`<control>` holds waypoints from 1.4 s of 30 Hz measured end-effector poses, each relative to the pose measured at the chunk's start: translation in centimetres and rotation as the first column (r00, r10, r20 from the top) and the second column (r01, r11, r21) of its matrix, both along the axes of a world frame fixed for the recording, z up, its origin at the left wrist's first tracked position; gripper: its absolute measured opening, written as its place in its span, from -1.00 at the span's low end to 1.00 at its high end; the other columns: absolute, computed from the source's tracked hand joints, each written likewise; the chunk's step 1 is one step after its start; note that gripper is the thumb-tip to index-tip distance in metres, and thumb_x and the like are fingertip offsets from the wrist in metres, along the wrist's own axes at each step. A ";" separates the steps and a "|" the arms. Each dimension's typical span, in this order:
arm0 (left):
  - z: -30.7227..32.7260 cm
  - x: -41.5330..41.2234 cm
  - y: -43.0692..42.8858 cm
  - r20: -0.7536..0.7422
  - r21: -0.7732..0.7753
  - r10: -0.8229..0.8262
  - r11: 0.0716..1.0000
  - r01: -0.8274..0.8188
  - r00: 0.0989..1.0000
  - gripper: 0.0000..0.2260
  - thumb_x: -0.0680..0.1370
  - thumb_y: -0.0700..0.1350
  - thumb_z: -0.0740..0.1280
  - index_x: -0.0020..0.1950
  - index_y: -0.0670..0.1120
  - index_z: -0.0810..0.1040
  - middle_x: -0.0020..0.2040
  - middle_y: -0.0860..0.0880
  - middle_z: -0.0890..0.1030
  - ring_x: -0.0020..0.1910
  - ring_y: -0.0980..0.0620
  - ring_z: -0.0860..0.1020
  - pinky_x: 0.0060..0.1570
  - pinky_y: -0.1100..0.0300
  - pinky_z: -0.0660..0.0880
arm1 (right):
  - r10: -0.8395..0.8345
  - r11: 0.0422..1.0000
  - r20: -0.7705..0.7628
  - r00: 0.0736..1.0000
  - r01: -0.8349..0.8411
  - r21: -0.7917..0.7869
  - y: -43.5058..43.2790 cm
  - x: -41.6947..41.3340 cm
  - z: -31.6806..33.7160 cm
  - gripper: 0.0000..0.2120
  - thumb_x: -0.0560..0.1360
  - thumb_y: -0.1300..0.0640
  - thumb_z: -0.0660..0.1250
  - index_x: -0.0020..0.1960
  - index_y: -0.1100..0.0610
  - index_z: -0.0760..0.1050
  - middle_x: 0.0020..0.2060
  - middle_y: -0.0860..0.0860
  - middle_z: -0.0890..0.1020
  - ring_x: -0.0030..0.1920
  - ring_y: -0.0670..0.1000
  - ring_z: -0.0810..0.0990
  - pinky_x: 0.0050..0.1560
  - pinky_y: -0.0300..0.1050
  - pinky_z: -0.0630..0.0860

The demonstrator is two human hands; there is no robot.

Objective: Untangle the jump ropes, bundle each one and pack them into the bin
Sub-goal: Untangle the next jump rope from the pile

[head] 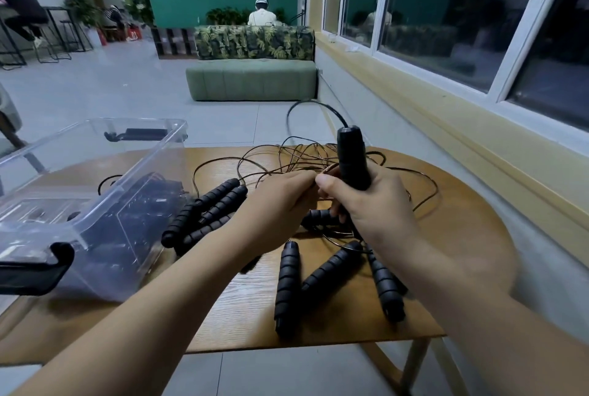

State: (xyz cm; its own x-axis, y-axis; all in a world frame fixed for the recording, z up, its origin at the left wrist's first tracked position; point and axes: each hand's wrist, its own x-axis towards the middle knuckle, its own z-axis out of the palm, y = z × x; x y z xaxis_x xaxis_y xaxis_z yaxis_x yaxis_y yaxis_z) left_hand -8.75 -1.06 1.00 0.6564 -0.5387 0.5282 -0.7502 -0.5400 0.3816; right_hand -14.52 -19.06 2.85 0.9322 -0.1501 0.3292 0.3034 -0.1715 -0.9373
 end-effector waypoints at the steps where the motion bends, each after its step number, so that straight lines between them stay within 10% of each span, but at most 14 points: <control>1: -0.1 0.0 -0.1 -0.005 0.010 -0.007 1.000 0.007 1.000 -0.90 0.70 -0.10 0.23 0.03 -0.01 0.51 -0.11 0.16 0.56 -0.13 0.06 0.54 -0.13 -0.07 0.54 | -0.006 1.000 0.005 1.000 0.006 -0.022 0.1 -0.1 0.1 -0.87 0.57 0.12 0.55 -0.05 0.16 0.66 -0.30 0.16 0.70 -0.40 0.00 0.60 -0.35 -0.12 0.54; 5: 0.0 -0.7 -0.5 -0.019 -0.009 -0.012 1.000 0.012 1.000 -0.82 0.67 -0.05 0.22 -0.06 0.22 0.46 -0.17 0.31 0.53 -0.16 0.22 0.52 -0.10 0.06 0.53 | 0.040 0.999 0.008 0.999 -0.040 -0.010 0.3 -0.6 0.7 -0.86 0.58 0.15 0.53 -0.06 0.21 0.65 -0.28 0.22 0.70 -0.37 0.06 0.60 -0.34 -0.09 0.54; 17: -0.8 1.0 0.4 -0.197 -0.136 0.038 0.988 -0.066 0.980 -0.85 0.73 -0.02 0.30 0.13 0.03 0.67 -0.07 0.17 0.71 0.00 0.17 0.66 0.10 -0.03 0.59 | 0.017 0.921 0.081 0.997 -0.047 0.386 -2.9 -0.8 4.7 -0.90 0.60 0.18 0.49 0.02 0.21 0.64 -0.15 0.13 0.74 -0.36 0.01 0.54 -0.34 -0.15 0.48; 26: 2.0 -1.2 -0.9 0.139 -0.158 0.068 0.986 -0.046 0.988 -0.84 0.73 -0.08 0.29 0.05 -0.10 0.61 -0.18 0.14 0.53 -0.19 0.08 0.48 -0.16 0.09 0.45 | 0.011 0.998 0.036 0.999 -0.013 0.062 -1.1 0.0 1.5 -0.93 0.59 0.11 0.53 -0.01 0.10 0.68 -0.19 0.08 0.75 -0.36 0.09 0.65 -0.36 -0.07 0.51; 33: -0.2 -1.2 -0.8 -0.096 -0.036 0.036 0.999 -0.040 0.995 -0.83 0.63 -0.10 0.25 -0.16 0.09 0.44 -0.26 0.07 0.59 -0.24 0.05 0.52 -0.18 -0.02 0.49 | -0.002 0.980 0.016 1.000 0.005 -0.199 0.1 -0.1 0.1 -0.93 0.56 0.13 0.56 -0.06 0.07 0.67 -0.33 0.07 0.71 -0.34 0.07 0.71 -0.33 -0.11 0.61; 42: -1.7 -0.5 -1.0 -0.256 -0.108 -0.010 0.994 -0.018 0.967 -0.82 0.69 -0.09 0.38 -0.09 0.12 0.63 -0.22 0.27 0.66 -0.15 0.32 0.61 -0.10 0.36 0.47 | 0.118 0.987 0.137 0.983 -0.131 0.091 -0.3 -1.9 3.6 -0.92 0.60 0.21 0.49 0.04 0.23 0.65 -0.15 0.18 0.75 -0.31 0.13 0.65 -0.34 -0.08 0.55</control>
